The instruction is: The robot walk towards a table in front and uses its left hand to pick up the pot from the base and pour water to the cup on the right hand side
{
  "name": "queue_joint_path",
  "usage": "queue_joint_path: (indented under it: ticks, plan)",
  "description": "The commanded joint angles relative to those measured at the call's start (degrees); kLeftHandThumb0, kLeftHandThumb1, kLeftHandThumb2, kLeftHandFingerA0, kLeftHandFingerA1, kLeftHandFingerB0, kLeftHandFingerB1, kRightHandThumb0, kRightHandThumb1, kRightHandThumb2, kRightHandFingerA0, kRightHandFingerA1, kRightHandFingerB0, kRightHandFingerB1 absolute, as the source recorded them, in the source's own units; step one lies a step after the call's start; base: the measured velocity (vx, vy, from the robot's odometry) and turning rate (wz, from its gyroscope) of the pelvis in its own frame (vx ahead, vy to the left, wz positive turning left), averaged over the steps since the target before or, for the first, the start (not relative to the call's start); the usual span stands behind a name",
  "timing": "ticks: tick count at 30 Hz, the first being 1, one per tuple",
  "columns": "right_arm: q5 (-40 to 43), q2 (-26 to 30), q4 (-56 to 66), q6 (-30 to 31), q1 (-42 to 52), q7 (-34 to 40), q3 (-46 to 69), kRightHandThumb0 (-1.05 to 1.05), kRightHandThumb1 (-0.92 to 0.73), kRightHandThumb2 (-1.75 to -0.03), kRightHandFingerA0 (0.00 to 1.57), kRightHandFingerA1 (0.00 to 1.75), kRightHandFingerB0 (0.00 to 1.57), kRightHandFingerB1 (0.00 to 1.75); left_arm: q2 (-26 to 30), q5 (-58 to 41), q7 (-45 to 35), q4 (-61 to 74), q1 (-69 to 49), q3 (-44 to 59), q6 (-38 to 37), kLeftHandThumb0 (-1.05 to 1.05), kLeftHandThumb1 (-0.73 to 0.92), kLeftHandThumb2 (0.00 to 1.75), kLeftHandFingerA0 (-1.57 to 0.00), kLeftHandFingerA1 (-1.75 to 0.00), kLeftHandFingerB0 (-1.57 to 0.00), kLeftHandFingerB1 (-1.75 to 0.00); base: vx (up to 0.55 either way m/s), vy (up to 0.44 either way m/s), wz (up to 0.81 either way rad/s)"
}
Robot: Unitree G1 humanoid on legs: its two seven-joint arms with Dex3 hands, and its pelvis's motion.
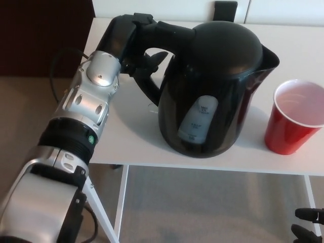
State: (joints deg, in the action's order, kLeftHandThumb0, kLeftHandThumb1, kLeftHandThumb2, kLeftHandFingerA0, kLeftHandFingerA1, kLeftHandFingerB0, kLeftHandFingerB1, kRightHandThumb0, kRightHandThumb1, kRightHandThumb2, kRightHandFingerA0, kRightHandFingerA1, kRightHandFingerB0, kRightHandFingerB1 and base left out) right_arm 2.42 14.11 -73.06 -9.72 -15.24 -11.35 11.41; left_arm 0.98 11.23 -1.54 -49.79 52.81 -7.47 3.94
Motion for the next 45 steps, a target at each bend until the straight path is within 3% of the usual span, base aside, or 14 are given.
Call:
queue_joint_path:
  ticks: [1, 5, 6, 8, 26, 27, 31, 32, 34, 39, 41, 42, 44, 45]
  plan:
    - [-0.4, 1.0, 0.3, 0.2, -0.2, 0.5, -0.3, -0.58, -0.19, -0.74, 0.89, 0.8, 0.69, 0.67, -0.9, -3.7, -1.0, 0.5, 0.3, 3.1, 0.4, -0.15, 0.76, 0.79, -0.9, -1.54, -0.78, -1.22, 0.0, 0.0, 0.0]
    - [-1.4, 1.1, 0.2, -0.2, -0.6, 0.9, -1.4, -0.57, -0.2, -0.75, 0.87, 0.78, 0.67, 0.68, -2.4, -7.2, 0.4, 4.0, 1.0, 8.2, 2.7, -0.24, 0.78, 0.65, -0.83, -1.61, -0.74, -1.18, 0.0, 0.0, 0.0]
    - [-1.5, 1.0, 0.1, -0.2, -0.7, 0.9, -1.7, -0.58, -0.32, -0.52, 0.98, 0.74, 0.75, 0.61, -3.0, -8.3, 1.3, 5.6, 0.8, 9.7, 2.1, -0.25, 0.75, 0.62, -0.83, -1.57, -0.75, -1.13, 0.0, 0.0, 0.0]
    - [-1.7, 0.9, 0.1, -0.2, -0.9, 0.9, -2.1, -0.59, -0.2, -0.76, 0.88, 0.78, 0.65, 0.67, -4.2, -9.2, 3.3, 8.5, 0.7, 11.9, 1.5, -0.21, 0.75, 0.64, -0.86, -1.5, -0.79, -1.13, 0.0, 0.0, 0.0]
    - [-1.8, 0.3, 0.2, 0.0, -0.3, 1.3, -2.6, -0.51, -0.28, -0.53, 0.99, 0.77, 0.79, 0.64, -6.3, 1.8, 11.9, 24.8, 4.8, 3.3, 8.9, -0.15, 0.77, 0.66, -1.09, -1.37, -0.81, -1.08, 0.0, 0.0, 0.0]
    - [-2.3, 0.4, 0.2, -0.2, -0.3, 1.4, -3.0, -0.64, -0.19, -0.73, 0.89, 0.78, 0.7, 0.67, -6.6, 2.3, 12.3, 25.0, 5.3, 2.5, 8.8, -0.14, 0.76, 0.71, -1.05, -1.29, -0.83, -1.03, 0.0, 0.0, 0.0]
    - [-2.4, 0.3, 0.1, -0.5, 0.0, 1.5, -3.3, -0.54, -0.28, -0.54, 0.95, 0.77, 0.79, 0.63, -7.1, 4.8, 13.7, 25.9, 6.4, 0.1, 10.1, -0.13, 0.75, 0.66, -1.08, -0.98, -0.83, -1.01, 0.0, 0.0, 0.0]
    - [-2.5, 0.2, 0.1, -0.4, 0.0, 1.6, -3.4, -0.53, -0.28, -0.54, 0.97, 0.77, 0.82, 0.64, -7.2, 6.1, 14.1, 26.0, 7.2, -1.0, 11.1, -0.15, 0.73, 0.7, -0.9, -1.48, -0.81, -1.13, 0.0, 0.0, 0.0]
    - [-2.8, 0.2, 0.2, -0.5, -0.1, 2.0, -3.8, -0.54, -0.28, -0.54, 0.97, 0.77, 0.81, 0.65, -7.0, 8.6, 14.6, 25.8, 8.5, -3.1, 12.5, -0.11, 0.73, 0.66, -0.85, -1.59, -0.78, -1.17, 0.0, 0.0, 0.0]
    - [-3.3, 0.1, 0.2, 0.1, -0.6, 2.5, -4.7, -0.55, -0.3, -0.54, 0.96, 0.77, 0.79, 0.63, -6.7, 11.7, 16.2, 23.6, 10.9, -6.2, 11.8, -0.13, 0.77, 0.62, -0.86, -1.6, -0.77, -1.12, 0.0, 0.0, 0.0]
    - [-3.6, 0.2, 0.3, 0.1, -0.7, 2.6, -5.2, -0.63, -0.2, -0.75, 0.9, 0.8, 0.67, 0.66, -6.6, 13.5, 17.5, 22.0, 12.3, -7.6, 11.5, -0.14, 0.74, 0.63, -0.82, -1.64, -0.8, -1.08, 0.0, 0.0, 0.0]
    - [-3.8, 0.3, 0.3, -0.3, -0.7, 2.3, -5.5, -0.57, -0.32, -0.53, 0.96, 0.78, 0.75, 0.62, -6.6, 15.3, 19.1, 20.5, 13.4, -9.1, 10.7, -0.09, 0.71, 0.63, -0.83, -1.66, -0.78, -1.22, 0.0, 0.0, 0.0]
    - [-3.7, 0.4, 0.3, -0.4, -0.6, 2.0, -5.5, -0.62, -0.19, -0.75, 0.89, 0.8, 0.67, 0.66, -6.6, 15.9, 20.2, 19.5, 13.9, -9.8, 10.2, -0.07, 0.69, 0.67, -0.98, -1.65, -0.83, -1.32, 0.0, 0.0, 0.0]
    - [-3.8, 0.5, 0.3, -0.7, -0.6, 1.4, -5.8, -0.67, -0.17, -0.74, 0.9, 0.77, 0.69, 0.65, -6.2, 16.9, 20.5, 18.6, 14.5, -10.7, 10.1, -0.14, 0.74, 0.61, -0.8, -1.74, -0.67, -1.4, 0.0, 0.0, 0.0]
